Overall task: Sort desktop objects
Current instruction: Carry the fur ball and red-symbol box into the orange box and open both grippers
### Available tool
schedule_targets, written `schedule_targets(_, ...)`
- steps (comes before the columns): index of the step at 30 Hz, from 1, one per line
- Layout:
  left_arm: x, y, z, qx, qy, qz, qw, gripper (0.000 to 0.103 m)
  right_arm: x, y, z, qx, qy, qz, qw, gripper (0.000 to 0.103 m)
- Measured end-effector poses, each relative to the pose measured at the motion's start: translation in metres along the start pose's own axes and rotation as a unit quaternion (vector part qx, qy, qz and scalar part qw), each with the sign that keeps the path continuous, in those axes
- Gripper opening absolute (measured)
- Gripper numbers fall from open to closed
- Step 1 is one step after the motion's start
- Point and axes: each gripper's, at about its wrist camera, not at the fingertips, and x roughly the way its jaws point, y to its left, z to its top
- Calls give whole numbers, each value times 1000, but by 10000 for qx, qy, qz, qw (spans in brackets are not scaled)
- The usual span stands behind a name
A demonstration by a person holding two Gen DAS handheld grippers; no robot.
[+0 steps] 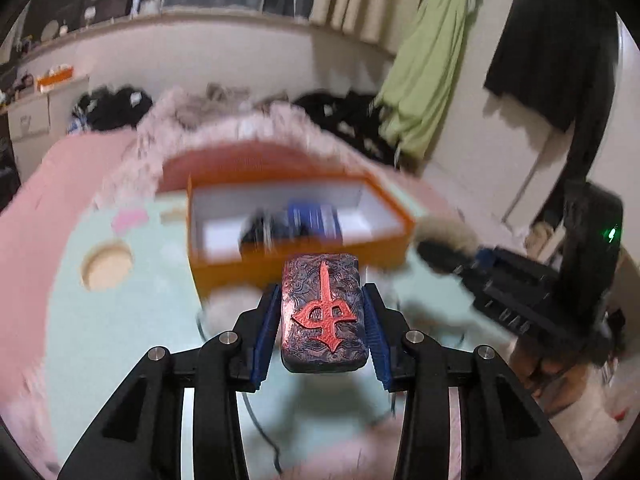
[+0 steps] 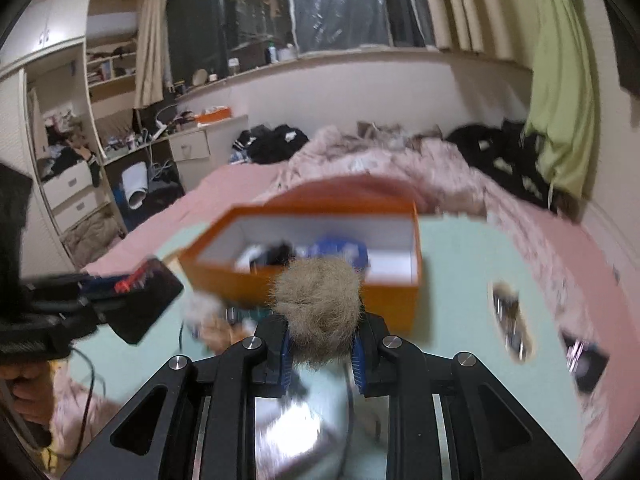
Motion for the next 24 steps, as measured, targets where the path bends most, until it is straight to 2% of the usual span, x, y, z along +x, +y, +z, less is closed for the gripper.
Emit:
schedule_targets(4, 21, 1, 45, 9, -104, 106, 9999, 42, 32, -3, 38, 57, 87, -13, 9999, 23)
schedule_targets(5, 33, 4, 53, -60, -70, 114, 9999, 42, 43, -6, 45, 144, 125, 17, 9998, 28)
schedule_targets(6, 48, 10, 57, -177, -3, 120, 9998, 43, 55, -9, 49, 222, 174, 142, 9995, 35)
schedule_targets(7, 61, 15, 58, -302, 111, 188, 9993, 44, 66, -11, 50, 284, 302, 177, 9990, 63)
schedule_targets(8, 72, 24, 57, -522, 281, 295, 9978, 44, 75, -14, 51, 350, 445, 19, 9984, 71)
schedule_targets(9, 75, 31, 55, -704, 302, 308, 9966, 44, 77, -17, 49, 401, 432, -147, 9982, 71)
schedule_targets(11, 64, 42, 47, -1068, 101, 96, 9942, 45, 70, -21, 46, 413, 298, -168, 9986, 71)
schedule_targets(12, 58, 44, 42, -1103, 42, 58, 9939, 51, 63, -22, 45, 391, 205, -125, 9989, 71)
schedule_targets(13, 52, 44, 40, -1087, -20, 87, 9940, 55, 58, -22, 44, 369, 127, -133, 9991, 71)
schedule_targets(16, 33, 42, 38, -959, -188, 327, 9947, 55, 43, -23, 42, 333, 3, -146, 9993, 71)
schedule_targets(18, 21, 37, 36, -903, -202, 322, 9952, 56, 30, -24, 39, 326, 12, -40, 9995, 71)
schedule_targets(19, 12, 31, 32, -806, -183, 358, 9959, 61, 22, -24, 33, 277, 37, 28, 9996, 72)
schedule_targets(21, 0, 20, 23, -550, -61, 613, 9966, 72, 5, -19, 17, 168, 92, 142, 9997, 82)
schedule_targets(22, -5, 16, 16, -416, 8, 712, 9966, 77, -5, -14, 3, 111, 150, 246, 9995, 91)
schedule_targets(23, -10, 9, 1, -247, 125, 781, 9966, 78, -12, -9, -10, 30, 216, 380, 9990, 96)
schedule_targets(24, -12, 5, -9, -159, 233, 761, 9967, 78, -17, -2, -24, -91, 297, 476, 9984, 97)
